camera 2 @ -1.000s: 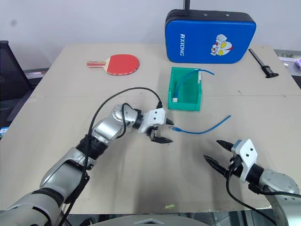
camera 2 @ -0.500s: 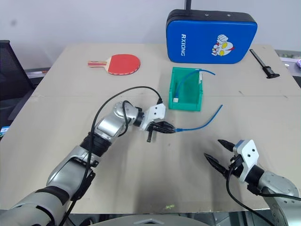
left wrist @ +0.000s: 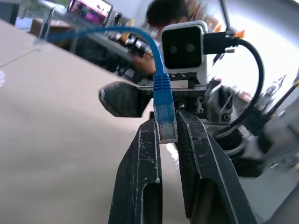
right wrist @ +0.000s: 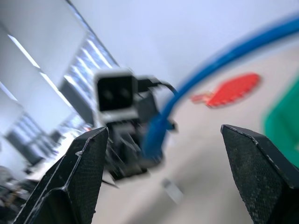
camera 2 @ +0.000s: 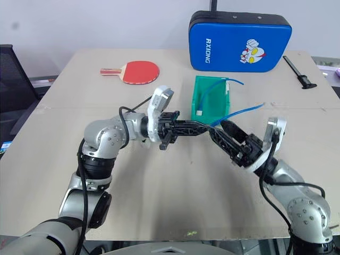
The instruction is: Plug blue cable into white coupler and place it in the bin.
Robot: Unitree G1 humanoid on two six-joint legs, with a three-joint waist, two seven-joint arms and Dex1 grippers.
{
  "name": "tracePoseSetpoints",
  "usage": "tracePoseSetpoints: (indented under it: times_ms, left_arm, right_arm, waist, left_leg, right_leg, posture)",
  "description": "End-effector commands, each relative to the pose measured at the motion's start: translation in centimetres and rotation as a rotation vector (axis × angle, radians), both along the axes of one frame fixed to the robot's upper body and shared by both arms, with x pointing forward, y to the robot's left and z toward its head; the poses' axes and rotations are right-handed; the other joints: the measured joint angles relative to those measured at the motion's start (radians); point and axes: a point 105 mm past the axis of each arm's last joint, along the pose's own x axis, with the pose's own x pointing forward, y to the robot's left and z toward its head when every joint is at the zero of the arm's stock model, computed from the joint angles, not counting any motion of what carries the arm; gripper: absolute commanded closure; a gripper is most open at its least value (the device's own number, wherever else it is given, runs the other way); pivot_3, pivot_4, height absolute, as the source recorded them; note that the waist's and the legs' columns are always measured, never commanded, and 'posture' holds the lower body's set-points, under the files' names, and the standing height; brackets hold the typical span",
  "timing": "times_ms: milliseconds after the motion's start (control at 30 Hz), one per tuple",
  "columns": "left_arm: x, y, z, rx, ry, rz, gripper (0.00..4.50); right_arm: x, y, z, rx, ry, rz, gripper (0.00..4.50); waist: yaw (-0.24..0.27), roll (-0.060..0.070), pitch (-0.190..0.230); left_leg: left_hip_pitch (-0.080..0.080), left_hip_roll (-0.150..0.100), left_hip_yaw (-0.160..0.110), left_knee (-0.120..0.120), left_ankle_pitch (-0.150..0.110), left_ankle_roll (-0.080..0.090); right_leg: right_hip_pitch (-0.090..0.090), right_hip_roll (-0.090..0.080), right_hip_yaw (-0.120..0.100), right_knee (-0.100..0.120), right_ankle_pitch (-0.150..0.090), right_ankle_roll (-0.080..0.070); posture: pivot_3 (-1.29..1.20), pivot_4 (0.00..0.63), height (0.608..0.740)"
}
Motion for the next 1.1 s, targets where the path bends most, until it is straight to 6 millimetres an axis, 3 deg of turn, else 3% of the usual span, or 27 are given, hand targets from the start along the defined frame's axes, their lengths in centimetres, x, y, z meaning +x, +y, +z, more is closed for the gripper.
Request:
tracePoseSetpoints:
  times_ms: [33, 133, 267, 333, 400, 567, 600, 667, 767, 1000, 1100]
  left_arm:
    - [-0.6, 0.0, 1.3, -0.043, -0.009, -0.02, 4.49]
    - [-0.6, -0.1, 1.3, -0.042, -0.002, -0.022, 4.49]
    - [-0.7, -0.3, 1.0, -0.04, 0.005, -0.027, 4.5]
    - [-0.8, -0.3, 1.0, -0.044, 0.013, -0.032, 4.5]
    - [-0.7, -0.3, 1.0, -0.048, 0.007, -0.026, 4.5]
    - [-0.3, -0.3, 1.7, -0.099, -0.027, 0.005, 4.5]
    - [-0.5, -0.2, 1.7, -0.095, -0.041, -0.006, 3.76]
    - [-0.5, -0.3, 2.0, -0.1, -0.047, 0.021, 3.25]
    - [-1.3, 0.3, 2.4, -0.077, -0.096, 0.03, 1.72]
    - [-4.0, 2.3, 3.3, 0.029, -0.242, 0.179, 1.72]
    - [-3.2, 4.1, 3.0, 0.085, -0.305, 0.417, 1.72]
  right_arm:
    - [-1.1, 0.9, 1.6, 0.007, -0.041, 0.066, 0.69]
    - [-1.0, 1.0, 1.7, 0.0, -0.039, 0.075, 0.69]
    - [-0.9, 0.9, 1.9, -0.004, -0.039, 0.074, 2.48]
    - [-0.9, 0.9, 1.9, -0.004, -0.036, 0.078, 3.68]
    - [-0.9, 0.9, 2.0, -0.001, -0.031, 0.081, 4.47]
    - [-1.0, 0.7, 2.1, 0.009, -0.024, 0.077, 4.47]
    - [-0.9, 0.6, 2.1, 0.008, -0.024, 0.074, 4.5]
    - [-0.7, 0.4, 2.1, 0.004, -0.025, 0.065, 4.5]
    - [0.1, -0.4, 2.0, 0.001, -0.026, 0.019, 4.5]
    - [2.0, -2.1, 0.4, -0.098, -0.014, -0.103, 4.5]
    - [2.4, -2.6, 0.1, -0.104, -0.016, -0.119, 4.5]
  waist:
    - [0.0, 0.0, 0.0]
    - [0.0, 0.0, 0.0]
    - [0.0, 0.0, 0.0]
    - [0.0, 0.0, 0.0]
    - [-0.001, 0.0, 0.0]
    - [-0.001, 0.0, 0.0]
    - [0.0, 0.0, 0.0]
    - [0.0, 0.0, 0.0]
    - [-0.002, 0.0, 0.0]
    - [-0.015, 0.0, 0.0]
    - [-0.017, 0.0, 0.0]
  left_leg:
    - [0.0, 0.0, 0.0, 0.0, 0.0, 0.0]
    - [0.0, 0.0, 0.0, 0.0, 0.0, 0.0]
    - [0.0, 0.0, 0.001, 0.0, 0.0, 0.0]
    - [0.0, 0.0, 0.001, 0.0, 0.0, 0.0]
    - [0.0, 0.0, 0.002, 0.0, 0.0, 0.0]
    - [0.0, 0.0, 0.002, 0.0, 0.0, 0.0]
    - [0.0, 0.0, 0.001, 0.0, 0.0, 0.0]
    - [0.0, 0.0, 0.002, 0.0, 0.0, 0.0]
    - [0.0, 0.0, 0.002, 0.0, 0.0, 0.0]
    - [-0.001, 0.0, 0.001, -0.001, 0.0, 0.0]
    - [0.0, 0.001, 0.001, -0.001, 0.0, 0.0]
  right_leg:
    - [0.0, 0.0, 0.0, 0.0, 0.0, 0.0]
    - [0.0, 0.0, 0.0, 0.0, 0.0, 0.0]
    - [0.0, 0.0, 0.0, 0.0, 0.0, 0.0]
    - [0.0, 0.0, 0.0, 0.0, 0.0, 0.0]
    - [0.0, 0.0, 0.0, 0.0, 0.0, 0.0]
    - [0.0, 0.0, 0.001, 0.0, 0.0, 0.0]
    - [0.0, 0.0, 0.001, 0.0, 0.0, 0.0]
    - [0.0, 0.0, 0.001, -0.001, 0.0, 0.0]
    - [0.0, 0.0, 0.001, -0.001, 0.0, 0.0]
    - [-0.001, 0.0, 0.002, -0.001, 0.0, 0.0]
    - [-0.001, -0.001, 0.002, -0.001, 0.0, 0.0]
  posture:
    - [0.0, 0.15, 0.74]
    - [0.0, 0.15, 0.74]
    - [0.0, 0.15, 0.74]
    - [0.0, 0.15, 0.74]
    - [0.0, 0.15, 0.74]
    - [0.0, 0.15, 0.74]
    - [0.0, 0.15, 0.74]
    - [0.0, 0.15, 0.74]
    - [0.0, 0.15, 0.74]
    - [0.0, 0.15, 0.74]
    - [0.0, 0.15, 0.74]
